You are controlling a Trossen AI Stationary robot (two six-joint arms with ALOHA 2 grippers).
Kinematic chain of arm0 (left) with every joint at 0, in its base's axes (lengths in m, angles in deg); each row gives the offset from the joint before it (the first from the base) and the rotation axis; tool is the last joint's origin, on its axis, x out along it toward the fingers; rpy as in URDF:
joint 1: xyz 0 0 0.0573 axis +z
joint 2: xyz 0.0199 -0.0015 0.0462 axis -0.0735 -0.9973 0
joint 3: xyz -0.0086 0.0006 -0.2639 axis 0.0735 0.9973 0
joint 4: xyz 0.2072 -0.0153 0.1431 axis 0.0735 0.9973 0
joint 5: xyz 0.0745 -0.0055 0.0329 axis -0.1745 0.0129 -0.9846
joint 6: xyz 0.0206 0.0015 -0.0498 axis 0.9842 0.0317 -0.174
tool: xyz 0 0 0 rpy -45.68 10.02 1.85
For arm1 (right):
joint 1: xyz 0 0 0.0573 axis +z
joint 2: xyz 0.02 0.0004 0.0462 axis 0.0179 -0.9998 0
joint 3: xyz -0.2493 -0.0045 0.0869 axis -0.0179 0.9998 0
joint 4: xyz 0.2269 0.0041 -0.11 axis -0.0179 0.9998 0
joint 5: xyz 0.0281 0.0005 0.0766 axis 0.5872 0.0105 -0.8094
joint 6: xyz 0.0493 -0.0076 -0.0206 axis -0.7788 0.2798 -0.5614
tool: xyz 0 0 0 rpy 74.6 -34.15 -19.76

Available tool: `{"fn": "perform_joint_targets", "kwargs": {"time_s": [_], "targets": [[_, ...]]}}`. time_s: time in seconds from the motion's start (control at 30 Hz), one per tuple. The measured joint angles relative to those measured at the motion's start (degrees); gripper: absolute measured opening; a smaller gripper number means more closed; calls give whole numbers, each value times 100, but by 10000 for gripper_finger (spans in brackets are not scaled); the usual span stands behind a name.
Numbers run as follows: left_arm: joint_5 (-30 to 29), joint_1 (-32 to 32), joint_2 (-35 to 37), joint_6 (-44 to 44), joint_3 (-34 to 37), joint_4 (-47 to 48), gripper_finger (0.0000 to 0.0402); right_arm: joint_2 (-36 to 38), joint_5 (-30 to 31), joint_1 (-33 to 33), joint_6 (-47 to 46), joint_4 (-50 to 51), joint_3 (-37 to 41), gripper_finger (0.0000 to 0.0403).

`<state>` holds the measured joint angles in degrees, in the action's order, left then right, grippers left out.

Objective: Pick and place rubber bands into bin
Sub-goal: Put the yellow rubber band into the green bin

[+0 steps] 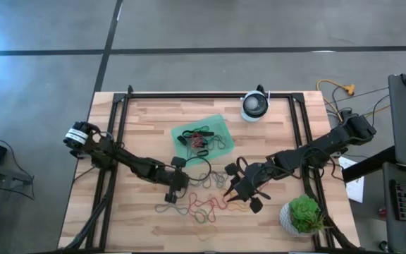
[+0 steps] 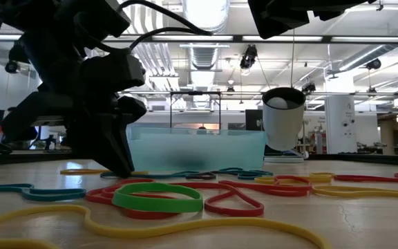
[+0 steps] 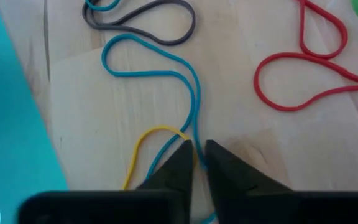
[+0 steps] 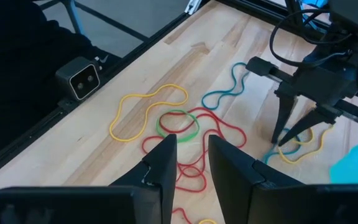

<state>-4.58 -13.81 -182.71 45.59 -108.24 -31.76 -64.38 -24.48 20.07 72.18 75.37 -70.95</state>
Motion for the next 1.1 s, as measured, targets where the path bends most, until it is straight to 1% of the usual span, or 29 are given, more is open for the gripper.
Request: {"fn": "perform_joint_targets", "kwargs": {"time_s": [0.07,0.4,0.87,1.0,1.1], "targets": [[-3,0,0,2,-14,44,6,0,-1,-1,1,-2,0,88],[-69,-88,-7,144,-181,113,0,0,0,0,0,0,0,82],[-46,-841,16,758,-927,181,0,0,0,-1,0,17,11,82],[-83,-860,20,700,-919,568,0,2,0,0,1,18,17,82],[-434,-771,1,207,-832,817,0,2,0,-2,0,16,20,82]]}}
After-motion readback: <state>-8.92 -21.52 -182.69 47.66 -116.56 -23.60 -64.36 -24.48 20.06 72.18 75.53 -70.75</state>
